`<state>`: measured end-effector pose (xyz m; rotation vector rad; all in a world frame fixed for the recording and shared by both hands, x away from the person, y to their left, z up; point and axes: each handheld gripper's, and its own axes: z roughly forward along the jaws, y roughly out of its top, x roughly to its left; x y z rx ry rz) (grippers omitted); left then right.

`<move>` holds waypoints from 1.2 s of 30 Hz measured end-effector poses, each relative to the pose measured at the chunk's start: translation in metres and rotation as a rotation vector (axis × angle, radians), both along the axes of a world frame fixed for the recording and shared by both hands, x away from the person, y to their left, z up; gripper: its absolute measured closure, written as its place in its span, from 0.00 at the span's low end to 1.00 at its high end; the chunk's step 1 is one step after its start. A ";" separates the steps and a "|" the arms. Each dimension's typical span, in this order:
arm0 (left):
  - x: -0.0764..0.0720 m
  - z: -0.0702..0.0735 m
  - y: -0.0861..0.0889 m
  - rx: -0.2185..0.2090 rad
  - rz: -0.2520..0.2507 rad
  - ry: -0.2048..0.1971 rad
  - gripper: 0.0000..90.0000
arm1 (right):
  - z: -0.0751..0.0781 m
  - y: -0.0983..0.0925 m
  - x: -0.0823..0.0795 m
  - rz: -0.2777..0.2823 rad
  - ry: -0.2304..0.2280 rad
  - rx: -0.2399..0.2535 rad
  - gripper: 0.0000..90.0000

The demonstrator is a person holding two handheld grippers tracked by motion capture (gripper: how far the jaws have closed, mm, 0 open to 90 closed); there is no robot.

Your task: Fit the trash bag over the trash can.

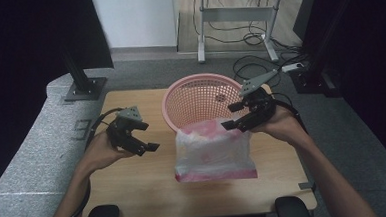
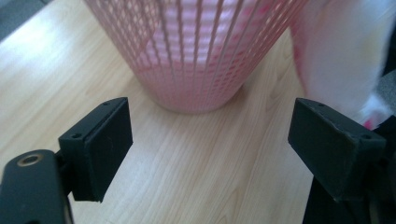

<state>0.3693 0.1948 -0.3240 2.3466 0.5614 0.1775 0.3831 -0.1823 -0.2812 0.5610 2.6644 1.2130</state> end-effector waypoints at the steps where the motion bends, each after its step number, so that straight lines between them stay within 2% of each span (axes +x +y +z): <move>1: 0.000 0.003 -0.002 0.001 -0.009 -0.005 0.15 | 0.000 0.002 -0.002 0.010 0.003 0.000 0.33; 6: -0.001 0.018 -0.013 -0.011 -0.050 -0.011 0.15 | -0.001 0.012 -0.011 0.067 0.028 0.001 0.33; 11: 0.000 0.023 -0.025 -0.027 -0.078 -0.020 0.15 | -0.009 0.024 -0.018 0.107 0.048 -0.025 0.36; 12: 0.001 0.022 -0.028 -0.031 -0.083 -0.019 0.15 | -0.010 0.026 -0.019 0.110 0.052 -0.031 0.40; 15: 0.002 0.022 -0.035 -0.023 -0.103 -0.017 0.16 | -0.013 0.032 -0.022 0.138 0.068 -0.061 0.63; 18: 0.003 0.025 -0.041 -0.012 -0.117 -0.024 0.16 | -0.012 0.032 -0.022 0.156 0.080 -0.056 0.79; 21: 0.003 0.030 -0.044 -0.011 -0.120 -0.038 0.16 | -0.008 0.031 -0.020 0.166 0.090 -0.045 0.86; 22: 0.003 0.033 -0.045 -0.012 -0.121 -0.044 0.16 | -0.006 0.031 -0.020 0.164 0.089 -0.032 0.91; 25: 0.004 0.040 -0.048 -0.004 -0.115 -0.068 0.15 | -0.001 0.032 -0.017 0.158 0.077 -0.020 0.95; 32: 0.011 0.054 -0.058 0.032 -0.096 -0.136 0.15 | 0.009 0.042 0.004 0.076 0.034 -0.012 0.95; 36: 0.017 0.060 -0.064 0.038 -0.098 -0.153 0.15 | 0.014 0.048 0.021 0.020 0.024 -0.007 0.96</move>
